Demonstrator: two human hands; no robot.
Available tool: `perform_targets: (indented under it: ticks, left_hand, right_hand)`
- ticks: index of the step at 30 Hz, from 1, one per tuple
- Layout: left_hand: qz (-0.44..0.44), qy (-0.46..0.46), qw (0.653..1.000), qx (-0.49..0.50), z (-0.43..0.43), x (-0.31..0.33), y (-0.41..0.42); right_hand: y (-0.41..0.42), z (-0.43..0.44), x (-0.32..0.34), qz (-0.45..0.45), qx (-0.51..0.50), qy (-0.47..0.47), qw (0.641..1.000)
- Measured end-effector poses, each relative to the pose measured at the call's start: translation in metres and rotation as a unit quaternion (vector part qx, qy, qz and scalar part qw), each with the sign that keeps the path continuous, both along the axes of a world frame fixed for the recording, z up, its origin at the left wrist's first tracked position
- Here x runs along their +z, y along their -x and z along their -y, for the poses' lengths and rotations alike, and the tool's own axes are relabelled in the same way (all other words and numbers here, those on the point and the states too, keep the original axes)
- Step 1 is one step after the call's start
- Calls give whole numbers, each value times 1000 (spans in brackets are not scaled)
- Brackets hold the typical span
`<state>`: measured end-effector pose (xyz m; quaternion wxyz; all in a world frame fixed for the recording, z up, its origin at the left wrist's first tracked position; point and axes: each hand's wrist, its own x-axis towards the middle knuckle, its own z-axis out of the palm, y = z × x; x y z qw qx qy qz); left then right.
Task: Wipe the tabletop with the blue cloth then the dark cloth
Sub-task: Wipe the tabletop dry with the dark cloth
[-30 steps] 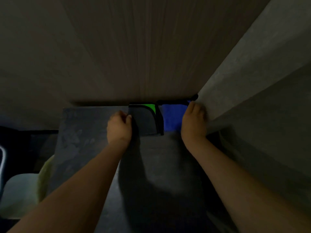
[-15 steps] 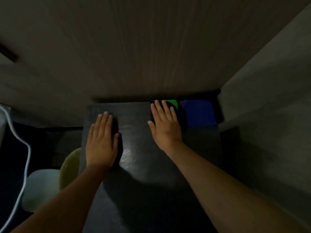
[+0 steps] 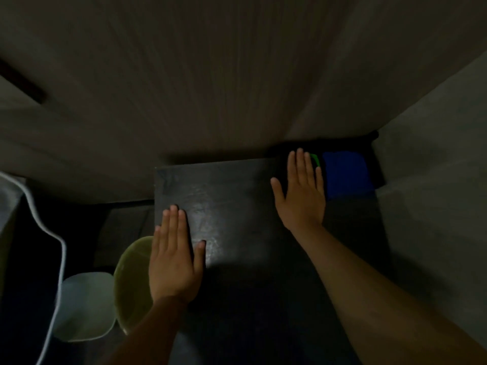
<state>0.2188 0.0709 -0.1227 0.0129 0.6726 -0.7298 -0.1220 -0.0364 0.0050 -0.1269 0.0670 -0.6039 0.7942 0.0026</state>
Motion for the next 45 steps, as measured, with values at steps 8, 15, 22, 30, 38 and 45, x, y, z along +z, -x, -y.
perform_targets:
  ticks: [8,15,22,30,38,45]
  left_hand:
    - [-2,-14,1000,-1,2,0,0]
    - [-19,-2,1000,-7,6,0,-4]
    - [-21,3,1000,-6,1,1,-1]
    - [-17,3,1000,-2,2,-3,-1]
    - [-35,9,999,-12,4,-5,-3]
    - [-50,0,999,-12,0,-6,-4]
  right_hand:
    - [-23,5,-5,3,-121,20,992]
    - [-31,15,-5,-1,-139,29,990]
    - [-52,12,-4,24,-207,19,978]
    - [-77,9,-1,42,-173,13,984]
    - [-145,12,3,75,-7,20,997]
    - [-177,15,3,81,76,0,994]
